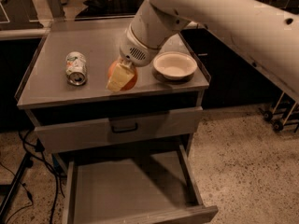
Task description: Place orange into middle drawer
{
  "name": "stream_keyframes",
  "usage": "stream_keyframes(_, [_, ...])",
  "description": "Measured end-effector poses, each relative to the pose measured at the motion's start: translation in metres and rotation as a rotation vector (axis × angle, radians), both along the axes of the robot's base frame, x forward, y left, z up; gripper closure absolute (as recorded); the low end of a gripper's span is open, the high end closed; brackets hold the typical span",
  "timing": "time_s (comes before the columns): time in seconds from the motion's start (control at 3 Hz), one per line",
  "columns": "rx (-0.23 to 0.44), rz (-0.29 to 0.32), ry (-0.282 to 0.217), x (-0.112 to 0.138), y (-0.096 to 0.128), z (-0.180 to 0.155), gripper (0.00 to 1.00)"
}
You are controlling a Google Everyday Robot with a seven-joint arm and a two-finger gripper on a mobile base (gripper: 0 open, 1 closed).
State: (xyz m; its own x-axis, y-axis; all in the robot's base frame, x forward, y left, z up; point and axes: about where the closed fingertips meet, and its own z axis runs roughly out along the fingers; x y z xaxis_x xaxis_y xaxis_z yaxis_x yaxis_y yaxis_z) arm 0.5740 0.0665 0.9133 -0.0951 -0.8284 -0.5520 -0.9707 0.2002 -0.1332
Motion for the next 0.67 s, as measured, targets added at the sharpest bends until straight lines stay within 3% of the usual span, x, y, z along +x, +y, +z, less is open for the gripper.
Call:
stream_keyframes(0.33, [-0.027,-0.005,0.067,-0.01,-0.007,-0.029,1.0])
stream_keyframes(0.67, [-0.034,-0.042,0.145,-0.038,-0.024,-0.063,1.0])
